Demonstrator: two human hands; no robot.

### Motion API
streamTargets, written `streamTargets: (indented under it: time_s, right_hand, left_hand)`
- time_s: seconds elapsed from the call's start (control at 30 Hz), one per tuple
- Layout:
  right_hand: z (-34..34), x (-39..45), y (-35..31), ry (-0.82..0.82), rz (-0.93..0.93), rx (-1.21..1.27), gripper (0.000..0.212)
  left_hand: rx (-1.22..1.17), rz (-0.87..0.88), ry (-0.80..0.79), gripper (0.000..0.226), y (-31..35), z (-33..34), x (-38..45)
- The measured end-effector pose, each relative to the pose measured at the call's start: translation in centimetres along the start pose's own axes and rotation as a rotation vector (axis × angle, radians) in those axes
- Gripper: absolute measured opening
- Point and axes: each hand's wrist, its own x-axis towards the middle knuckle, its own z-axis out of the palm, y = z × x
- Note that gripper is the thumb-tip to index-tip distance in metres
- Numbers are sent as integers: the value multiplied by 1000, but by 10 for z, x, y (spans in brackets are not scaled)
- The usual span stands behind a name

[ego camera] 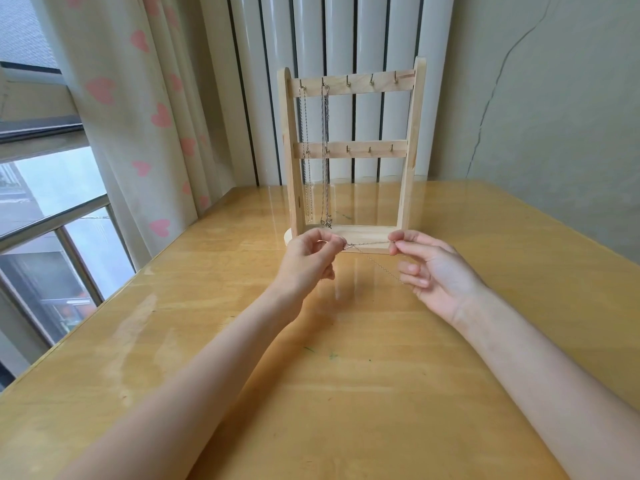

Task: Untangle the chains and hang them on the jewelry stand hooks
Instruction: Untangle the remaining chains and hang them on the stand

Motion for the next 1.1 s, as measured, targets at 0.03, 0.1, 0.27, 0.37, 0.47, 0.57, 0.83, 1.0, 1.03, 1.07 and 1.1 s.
streamTargets:
  time_s: [0.03, 0.1, 0.27, 0.37, 0.47, 0.57, 0.83, 1.0, 1.03, 1.07, 1.1]
  right_hand:
    - [1, 0, 0, 12, 1, -14, 18]
    - [2, -1, 1, 39, -12, -81, 19]
    - [4, -3, 8, 66, -108, -527, 16]
    - [7, -2, 12, 66, -193, -724, 8]
    - [8, -3, 12, -14, -179, -665, 16]
    - [10, -5, 12, -59, -141, -598, 12]
    - [6, -1, 11, -108, -38, -475, 3]
    - [6, -1, 9, -84, -12, -341, 6]
    - [6, -1, 8, -71, -26, -314, 9]
    - [6, -1, 6, -56, -42, -277, 13]
    - [6, -1, 4, -41, -53, -234, 16]
  left_hand:
    - [84, 38, 28, 17, -1, 1, 1]
    - [187, 64, 66, 19, -5, 2, 2]
    - [114, 24, -44, 18, -1, -1, -1]
    - [116, 60, -156, 18, 4, 3, -5]
    - [123, 85, -205, 15, 7, 6, -7]
    - [120, 103, -233, 11, 8, 5, -9]
    - [170, 128, -274, 6, 7, 1, -7]
    - [366, 154, -296, 8, 3, 3, -6]
    - [449, 170, -288, 8, 0, 4, -5]
    - [523, 181, -278, 7, -3, 4, -5]
    - [559, 184, -264, 7, -5, 3, -4]
